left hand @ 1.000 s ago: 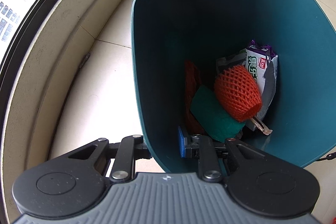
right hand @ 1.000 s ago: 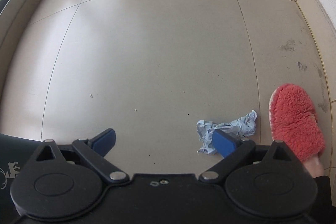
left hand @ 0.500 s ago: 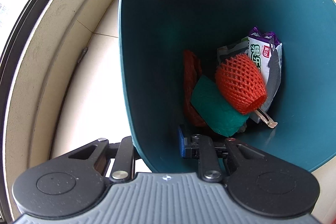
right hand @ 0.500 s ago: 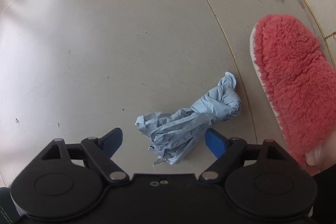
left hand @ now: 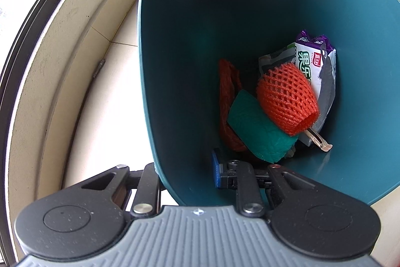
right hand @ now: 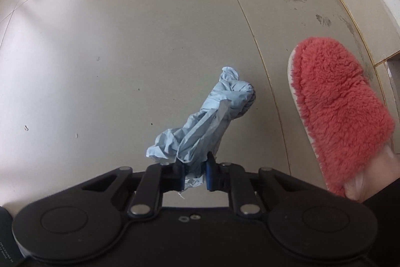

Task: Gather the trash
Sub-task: 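Carry the crumpled blue tissue into the bin and open the right gripper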

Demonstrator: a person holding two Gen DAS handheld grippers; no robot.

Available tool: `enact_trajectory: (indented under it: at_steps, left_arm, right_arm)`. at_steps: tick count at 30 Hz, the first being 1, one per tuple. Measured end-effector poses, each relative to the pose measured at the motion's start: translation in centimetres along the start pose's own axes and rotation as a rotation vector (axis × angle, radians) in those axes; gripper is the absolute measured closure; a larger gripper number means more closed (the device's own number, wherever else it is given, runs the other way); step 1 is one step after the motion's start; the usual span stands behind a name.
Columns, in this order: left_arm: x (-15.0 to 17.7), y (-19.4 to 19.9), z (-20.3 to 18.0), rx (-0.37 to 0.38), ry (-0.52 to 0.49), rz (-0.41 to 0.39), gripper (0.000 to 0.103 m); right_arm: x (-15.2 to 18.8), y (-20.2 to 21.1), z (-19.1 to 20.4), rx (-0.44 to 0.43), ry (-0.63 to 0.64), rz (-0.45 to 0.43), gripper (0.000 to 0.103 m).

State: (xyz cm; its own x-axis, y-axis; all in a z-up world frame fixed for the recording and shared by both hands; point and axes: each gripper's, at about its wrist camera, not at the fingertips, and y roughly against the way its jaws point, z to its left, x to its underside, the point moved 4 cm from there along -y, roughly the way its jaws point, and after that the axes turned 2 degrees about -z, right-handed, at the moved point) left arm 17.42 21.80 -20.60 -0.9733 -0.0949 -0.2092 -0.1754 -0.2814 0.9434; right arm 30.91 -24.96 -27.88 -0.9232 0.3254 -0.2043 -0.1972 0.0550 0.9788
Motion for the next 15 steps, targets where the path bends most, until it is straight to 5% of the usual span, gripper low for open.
enact_trajectory:
  at_steps: [15]
  left_arm:
    - [0.0,1.6,1.4,0.042,0.044,-0.045,0.081]
  right_arm:
    - [6.7,22.2,13.3,-0.363,0.487,-0.174,0.091]
